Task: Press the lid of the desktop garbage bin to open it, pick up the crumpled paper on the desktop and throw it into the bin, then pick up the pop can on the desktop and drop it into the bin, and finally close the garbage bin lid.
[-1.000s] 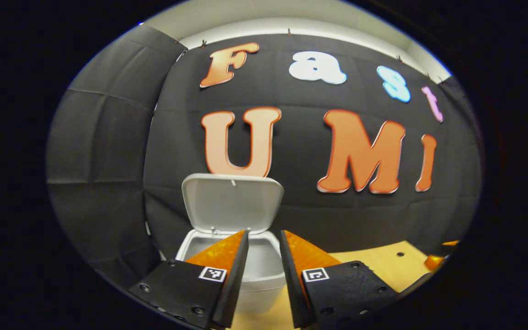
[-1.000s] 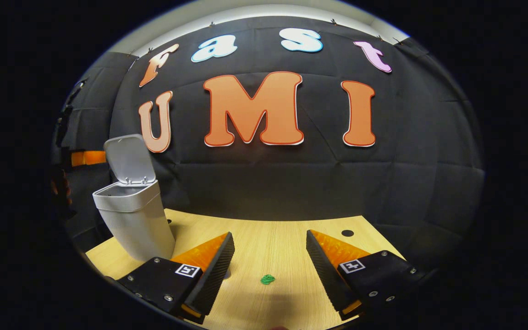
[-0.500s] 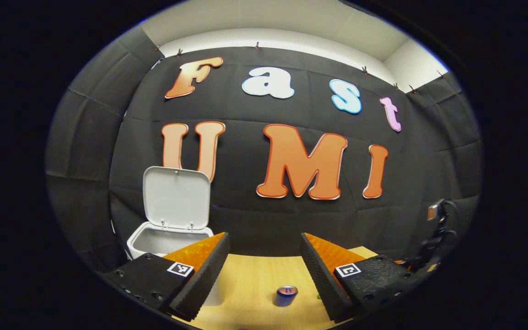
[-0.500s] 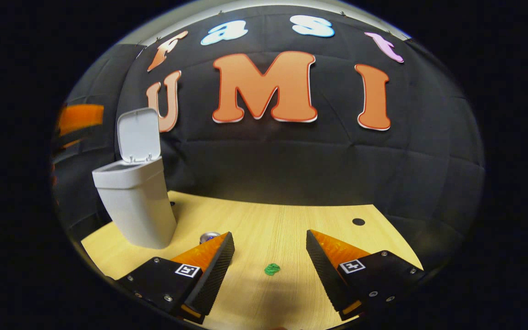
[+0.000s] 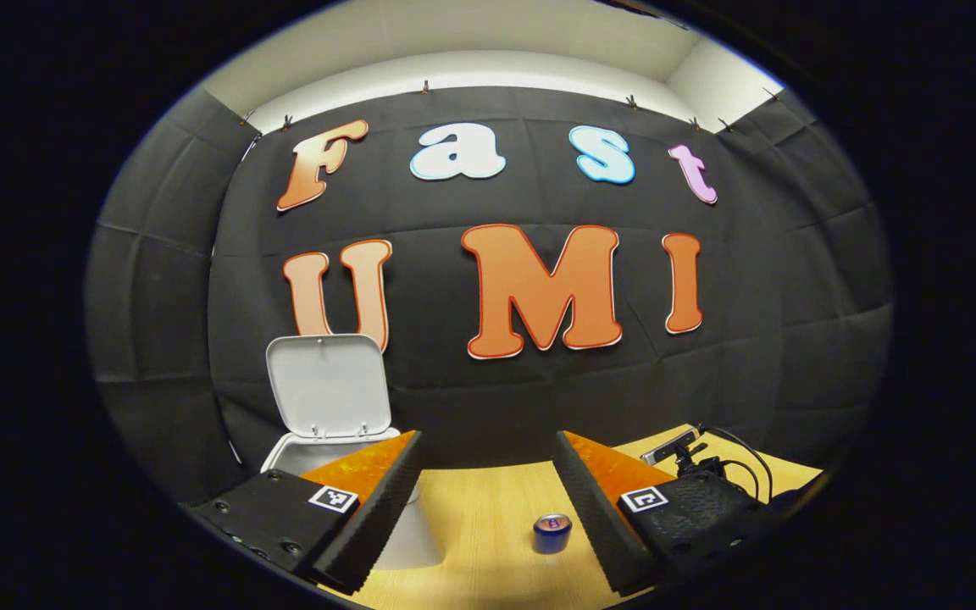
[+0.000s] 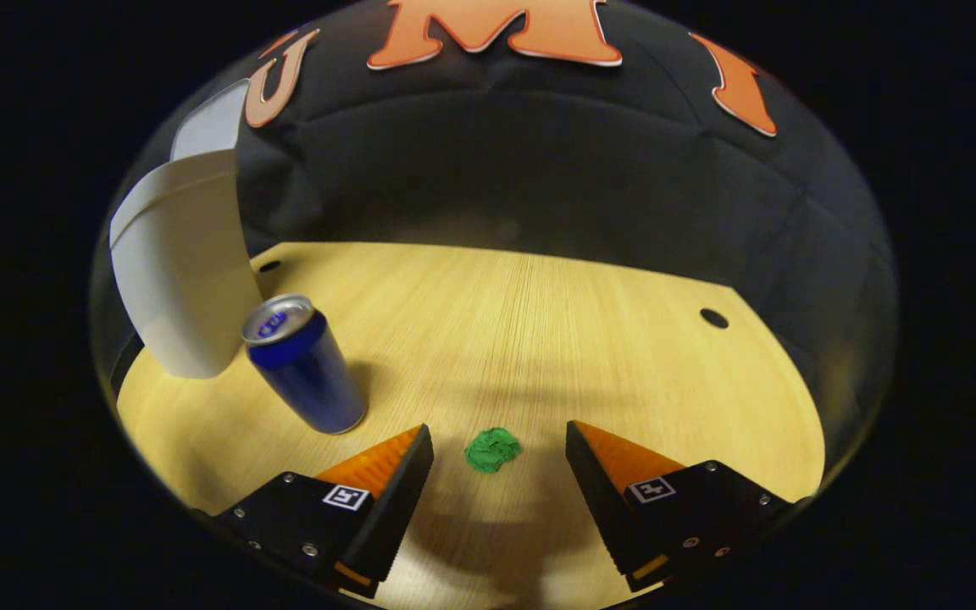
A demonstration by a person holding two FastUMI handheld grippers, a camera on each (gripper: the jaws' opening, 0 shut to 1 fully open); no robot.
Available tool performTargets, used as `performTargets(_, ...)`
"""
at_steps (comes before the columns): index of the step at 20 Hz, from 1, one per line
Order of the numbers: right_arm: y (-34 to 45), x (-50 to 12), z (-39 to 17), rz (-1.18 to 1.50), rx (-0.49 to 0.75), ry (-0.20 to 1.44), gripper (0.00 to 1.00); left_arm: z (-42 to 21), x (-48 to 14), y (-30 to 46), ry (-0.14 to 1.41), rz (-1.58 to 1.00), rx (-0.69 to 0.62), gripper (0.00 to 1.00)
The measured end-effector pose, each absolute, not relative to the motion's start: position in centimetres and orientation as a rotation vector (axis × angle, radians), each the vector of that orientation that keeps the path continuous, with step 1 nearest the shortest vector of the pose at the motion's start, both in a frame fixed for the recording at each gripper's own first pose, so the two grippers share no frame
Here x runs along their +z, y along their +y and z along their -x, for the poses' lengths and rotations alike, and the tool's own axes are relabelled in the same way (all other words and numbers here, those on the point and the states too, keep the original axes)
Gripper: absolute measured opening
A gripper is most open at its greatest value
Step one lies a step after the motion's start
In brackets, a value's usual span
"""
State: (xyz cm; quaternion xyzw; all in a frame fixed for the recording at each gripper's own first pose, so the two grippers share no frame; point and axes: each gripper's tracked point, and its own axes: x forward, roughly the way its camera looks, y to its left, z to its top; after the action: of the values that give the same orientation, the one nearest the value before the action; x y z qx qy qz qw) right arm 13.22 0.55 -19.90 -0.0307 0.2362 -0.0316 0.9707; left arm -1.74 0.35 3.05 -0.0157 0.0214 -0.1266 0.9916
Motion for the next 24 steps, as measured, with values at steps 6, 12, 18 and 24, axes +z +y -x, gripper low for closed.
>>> performTargets(6,1.7,-23.2,-14.4,0.042,-0.046,0.552,0.56,1.3,1.7,1.6,0.092,0.028,-0.198,0.96)
performTargets(12,2.2,-19.2,-13.3,-0.026,-0.033,0.508,0.18,0.6,1.3,0.9,0.098,0.046,-0.220,0.96)
performTargets(18,7.5,0.6,-12.3,-0.125,0.101,0.233,0.17,0.0,1.1,3.1,0.084,0.102,-0.198,0.96)
performTargets(24,21.9,14.7,-13.1,-0.066,0.337,0.104,0.17,0.1,0.5,8.3,0.074,0.143,-0.127,0.96)
